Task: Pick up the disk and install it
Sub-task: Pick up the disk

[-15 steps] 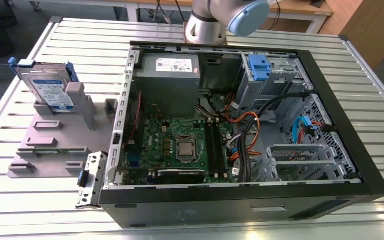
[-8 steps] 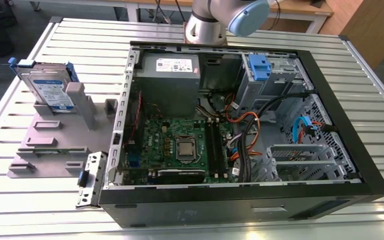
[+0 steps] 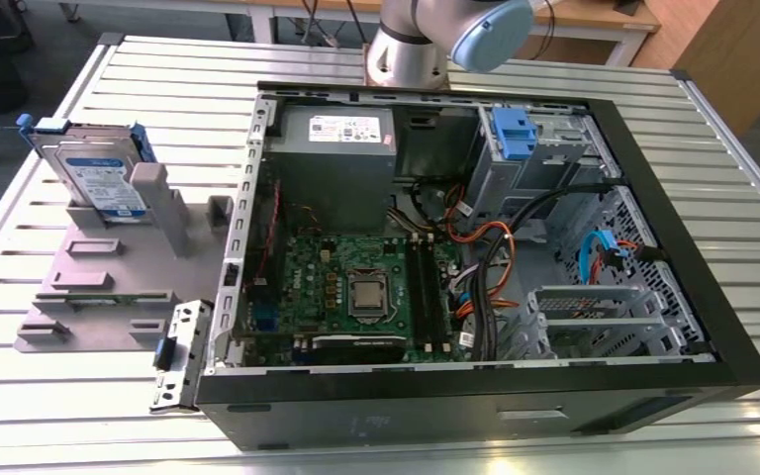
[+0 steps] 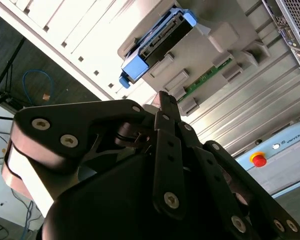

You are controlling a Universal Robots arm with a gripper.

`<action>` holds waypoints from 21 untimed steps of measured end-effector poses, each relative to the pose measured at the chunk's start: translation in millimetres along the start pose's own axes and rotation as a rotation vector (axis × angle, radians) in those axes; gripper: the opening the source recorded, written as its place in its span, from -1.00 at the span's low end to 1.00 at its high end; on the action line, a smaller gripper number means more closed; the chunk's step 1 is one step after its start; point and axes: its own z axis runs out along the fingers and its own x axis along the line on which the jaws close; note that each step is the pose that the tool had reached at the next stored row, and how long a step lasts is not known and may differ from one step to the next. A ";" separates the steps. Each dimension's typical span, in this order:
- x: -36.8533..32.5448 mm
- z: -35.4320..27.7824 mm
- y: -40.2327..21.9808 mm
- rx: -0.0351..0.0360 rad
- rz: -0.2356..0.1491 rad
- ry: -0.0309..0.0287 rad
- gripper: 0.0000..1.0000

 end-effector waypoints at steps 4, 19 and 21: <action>0.5 5.4 0.1 0.0075 0.000 0.0022 -0.79; 1.8 28.0 0.3 0.0242 0.000 0.0070 -0.79; 1.8 30.6 0.3 0.0249 0.000 0.0072 -0.79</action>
